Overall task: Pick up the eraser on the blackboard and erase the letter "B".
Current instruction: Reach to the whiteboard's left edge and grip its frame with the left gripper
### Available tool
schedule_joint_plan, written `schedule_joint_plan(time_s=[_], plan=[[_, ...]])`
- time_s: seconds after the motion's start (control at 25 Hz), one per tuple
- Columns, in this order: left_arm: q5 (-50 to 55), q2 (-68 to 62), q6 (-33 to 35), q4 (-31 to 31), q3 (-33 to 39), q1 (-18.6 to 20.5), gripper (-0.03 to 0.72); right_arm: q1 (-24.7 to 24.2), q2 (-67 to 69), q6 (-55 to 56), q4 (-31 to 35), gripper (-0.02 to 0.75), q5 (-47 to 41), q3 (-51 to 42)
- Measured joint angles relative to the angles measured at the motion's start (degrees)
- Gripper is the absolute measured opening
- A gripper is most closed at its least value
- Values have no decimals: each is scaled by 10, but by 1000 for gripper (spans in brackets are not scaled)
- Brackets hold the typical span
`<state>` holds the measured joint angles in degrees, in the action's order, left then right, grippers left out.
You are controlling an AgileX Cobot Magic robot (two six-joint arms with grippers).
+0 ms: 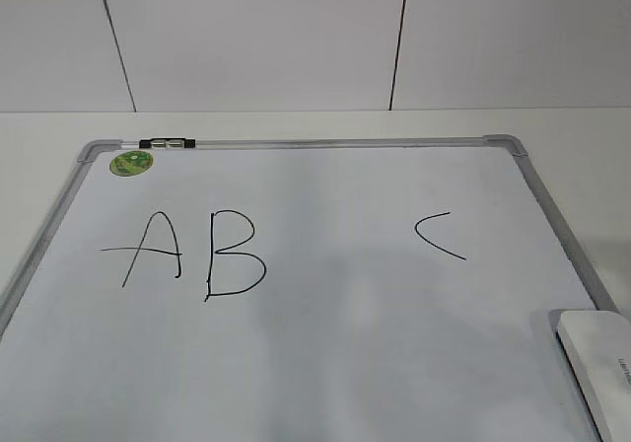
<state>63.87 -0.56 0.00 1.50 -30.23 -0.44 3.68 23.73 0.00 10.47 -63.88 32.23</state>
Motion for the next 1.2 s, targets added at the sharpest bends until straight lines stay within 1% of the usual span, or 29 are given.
schedule_joint_plan(time_s=[0.08, 0.28, 0.52, 0.76, 1.0, 1.2], plan=[[0, 0, 0, -2, 0, 0, 226, 0, 36, 0, 0, 598, -7, 18], [0, 0, 0, -34, 0, 0, 226, 0, 124, 0, 0, 598, -30, 74], [0, -17, 0, -15, 0, 0, 226, 0, 214, 0, 0, 596, -69, 114], [4, -145, 0, -15, -8, 0, 226, 0, 279, 0, 0, 594, -70, 144], [5, -271, 0, -15, -66, 0, 226, 0, 310, 0, 0, 594, -70, 166], [-17, -390, 0, -15, -127, 0, 227, 0, 316, 0, 0, 594, -70, 168]])
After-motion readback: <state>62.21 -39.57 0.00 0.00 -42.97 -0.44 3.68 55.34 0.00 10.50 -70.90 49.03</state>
